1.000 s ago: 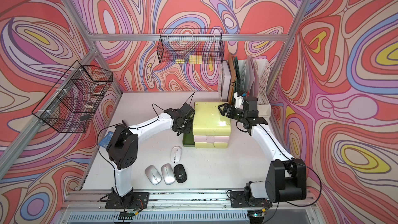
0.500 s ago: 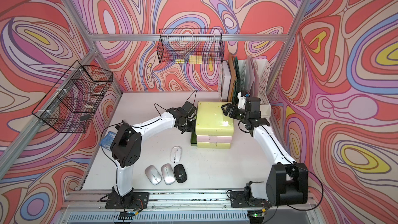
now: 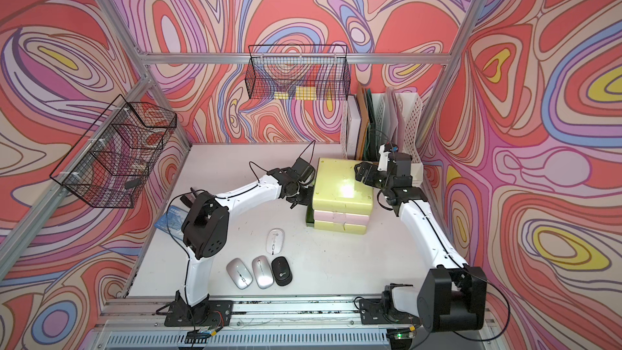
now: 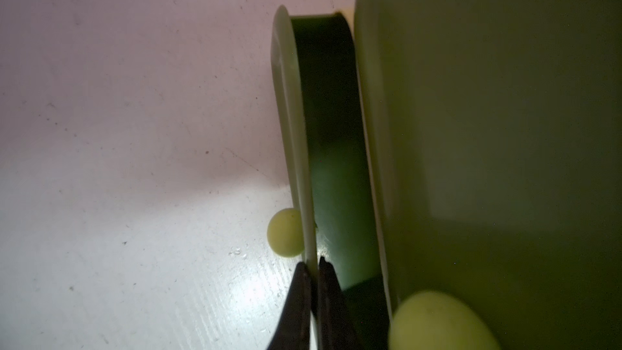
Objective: Take the mice out of the drawer
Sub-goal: Open the drawer in the storage box.
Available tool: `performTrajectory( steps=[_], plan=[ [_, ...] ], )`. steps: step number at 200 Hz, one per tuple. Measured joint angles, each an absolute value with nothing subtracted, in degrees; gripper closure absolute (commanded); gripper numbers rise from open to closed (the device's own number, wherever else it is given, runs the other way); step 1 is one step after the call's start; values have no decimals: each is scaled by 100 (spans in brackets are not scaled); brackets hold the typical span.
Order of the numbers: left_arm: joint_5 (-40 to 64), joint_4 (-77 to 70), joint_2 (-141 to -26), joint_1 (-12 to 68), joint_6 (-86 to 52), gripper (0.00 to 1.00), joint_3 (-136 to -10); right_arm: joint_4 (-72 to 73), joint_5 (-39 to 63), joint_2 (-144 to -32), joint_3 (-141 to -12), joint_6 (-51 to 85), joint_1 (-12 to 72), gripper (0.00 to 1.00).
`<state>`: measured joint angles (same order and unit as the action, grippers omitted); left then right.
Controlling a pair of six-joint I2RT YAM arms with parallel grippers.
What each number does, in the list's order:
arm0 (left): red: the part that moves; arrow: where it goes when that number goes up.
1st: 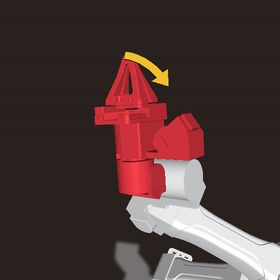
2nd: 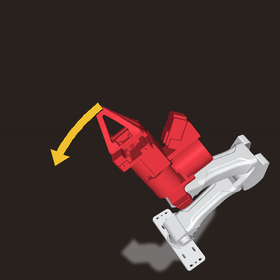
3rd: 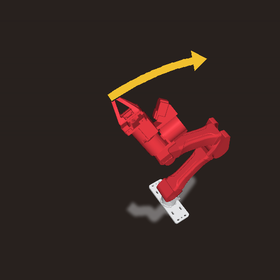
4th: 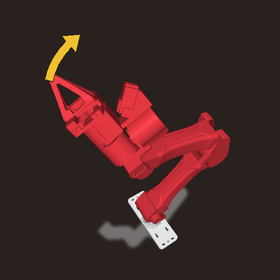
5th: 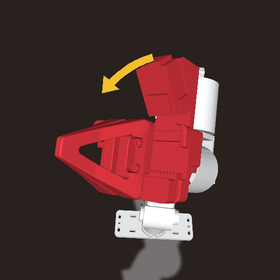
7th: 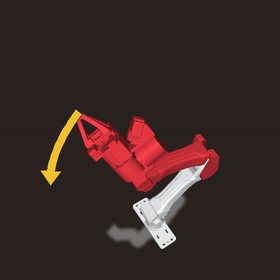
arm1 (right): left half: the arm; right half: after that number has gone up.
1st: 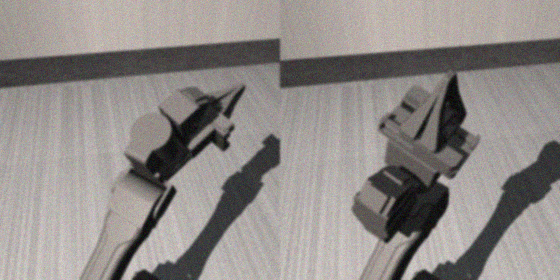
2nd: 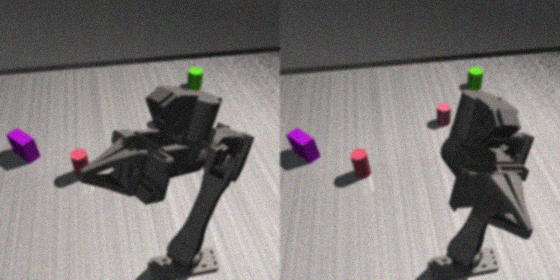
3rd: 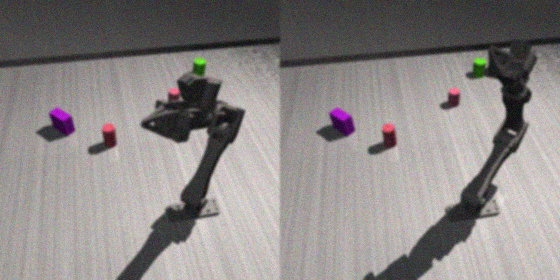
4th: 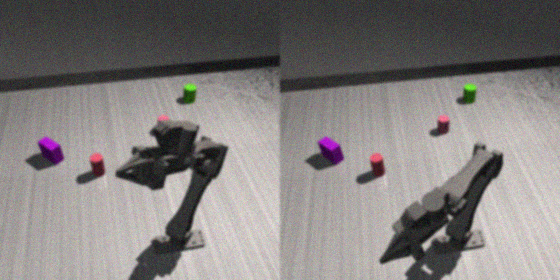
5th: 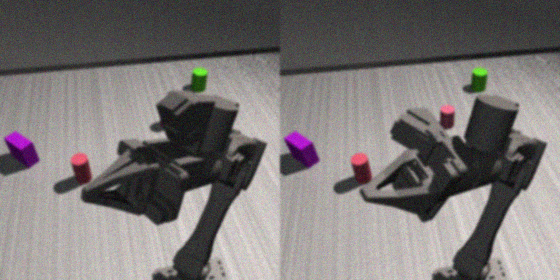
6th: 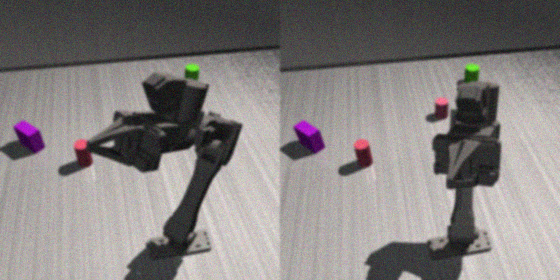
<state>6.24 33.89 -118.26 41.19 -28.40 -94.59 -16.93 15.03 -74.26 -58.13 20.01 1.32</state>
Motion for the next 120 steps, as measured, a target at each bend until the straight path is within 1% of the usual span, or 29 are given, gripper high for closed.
performTrajectory(
  steps=[27,52,91,120],
  plan=[
    [333,3387,-11542,3968,-2775,100,-9063,-1592,1774,-7561,-5815,2058,255,9],
    [-19,3605,-11531,3859,-2611,100,-9107,-1479,1973,-7629,-5815,2106,338,9],
    [-838,4154,-11601,3852,-2506,100,-9301,-1496,2023,-7623,-5811,2106,346,9],
    [-937,4281,-11622,3830,-2534,100,-9354,-1505,2025,-7623,-5811,2104,346,9]
  ],
)
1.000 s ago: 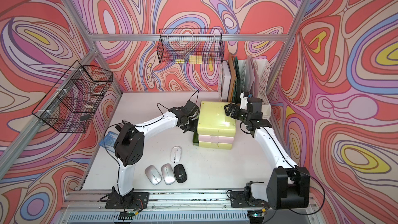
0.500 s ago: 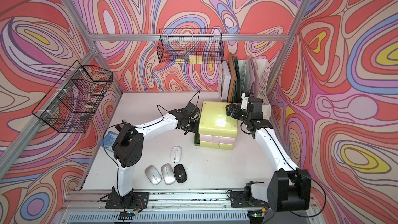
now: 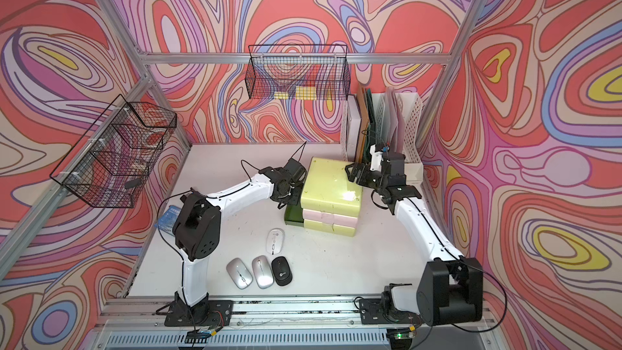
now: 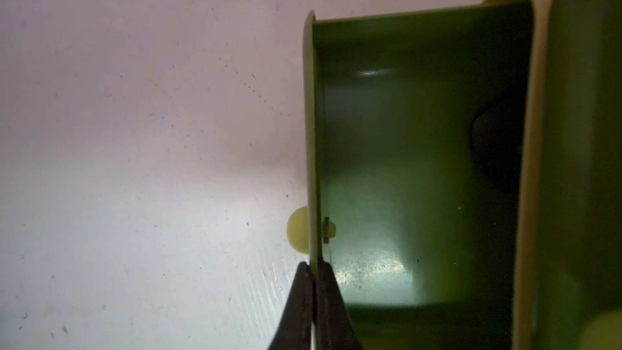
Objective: Take the mice out of the drawer
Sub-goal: Open the drawer in the storage box.
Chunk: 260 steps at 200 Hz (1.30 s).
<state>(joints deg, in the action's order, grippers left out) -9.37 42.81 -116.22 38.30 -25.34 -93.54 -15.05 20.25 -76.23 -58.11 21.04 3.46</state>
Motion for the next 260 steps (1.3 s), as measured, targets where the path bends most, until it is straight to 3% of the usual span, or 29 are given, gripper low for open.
performTrajectory(
  steps=[82,238,251,260],
  plan=[
    [-1953,4825,-11561,3448,-2740,100,-9212,-1496,2025,-7629,-5811,2104,346,9],
    [-2425,4626,-11520,3323,-1896,100,-9037,-1496,2023,-7629,-5811,2104,346,9],
    [-2440,4569,-11485,3321,-1861,93,-8982,-1496,2025,-7629,-5811,2104,346,9],
    [-2440,4523,-11461,3321,-1828,74,-8943,-1496,2025,-7629,-5811,2104,346,9]
  ],
)
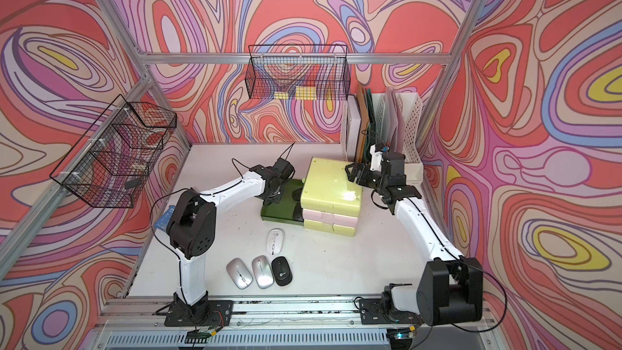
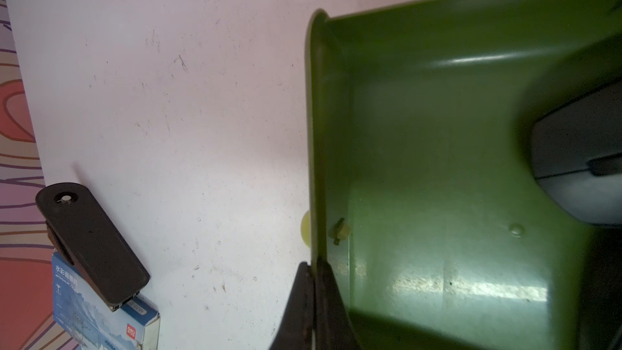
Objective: Take the mice out of the drawer
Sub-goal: Open the drawer in the storage box, then pick up the mouse from the drawer.
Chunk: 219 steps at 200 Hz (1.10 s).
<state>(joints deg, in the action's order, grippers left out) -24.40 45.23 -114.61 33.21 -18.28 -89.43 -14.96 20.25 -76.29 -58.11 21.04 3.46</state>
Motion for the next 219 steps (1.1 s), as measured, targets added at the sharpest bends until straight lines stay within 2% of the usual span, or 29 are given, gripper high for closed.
performTrajectory(
  steps=[5,13,32,45,74,98,161,219],
  plan=[
    [-2432,4491,-11445,3321,-1798,62,-8917,-1496,2025,-7629,-5811,2104,346,9],
    [-2412,4427,-11399,3315,-1769,50,-8838,-1496,2025,-7629,-5811,2104,346,9],
    [-2193,4224,-11139,3295,-1691,35,-8519,-1494,2029,-7631,-5811,2104,346,9],
    [-1942,4012,-10742,3286,-1667,29,-8171,-1492,2034,-7636,-5811,2104,344,9],
    [-1098,3671,-9688,3284,-1647,30,-7752,-1476,2038,-7636,-5804,2104,344,9],
    [-161,3371,-9397,3306,-1653,30,-7784,-1474,2036,-7636,-5800,2104,344,9],
    [967,3083,-10759,3719,-1820,31,-7850,-1452,2038,-7640,-5789,2104,344,9],
    [1212,2779,-11059,3732,-1957,30,-7846,-1417,2040,-7662,-5789,2106,344,9]
  ],
)
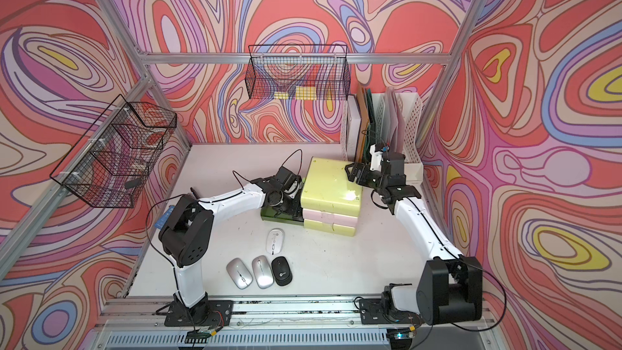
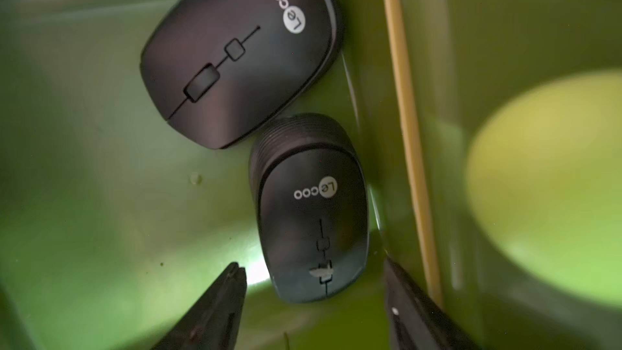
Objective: Take the mice out of the drawer
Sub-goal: Pick up the mouse from the drawer.
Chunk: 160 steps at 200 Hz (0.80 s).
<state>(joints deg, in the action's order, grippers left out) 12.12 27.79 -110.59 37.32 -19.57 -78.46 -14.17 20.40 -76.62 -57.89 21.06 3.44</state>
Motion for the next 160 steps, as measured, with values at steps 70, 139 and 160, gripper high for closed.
performTrajectory(
  steps=[70,139,160],
  plan=[
    [860,2145,-11332,3754,-2014,31,-7710,-1411,2045,-7666,-5789,2104,338,9],
    [539,1588,-11413,3795,-1730,29,-7620,-1356,2038,-7701,-5791,2099,329,9],
    [353,1509,-11417,3839,-1616,27,-7620,-1330,2047,-7706,-5791,2088,305,9]
  ],
)
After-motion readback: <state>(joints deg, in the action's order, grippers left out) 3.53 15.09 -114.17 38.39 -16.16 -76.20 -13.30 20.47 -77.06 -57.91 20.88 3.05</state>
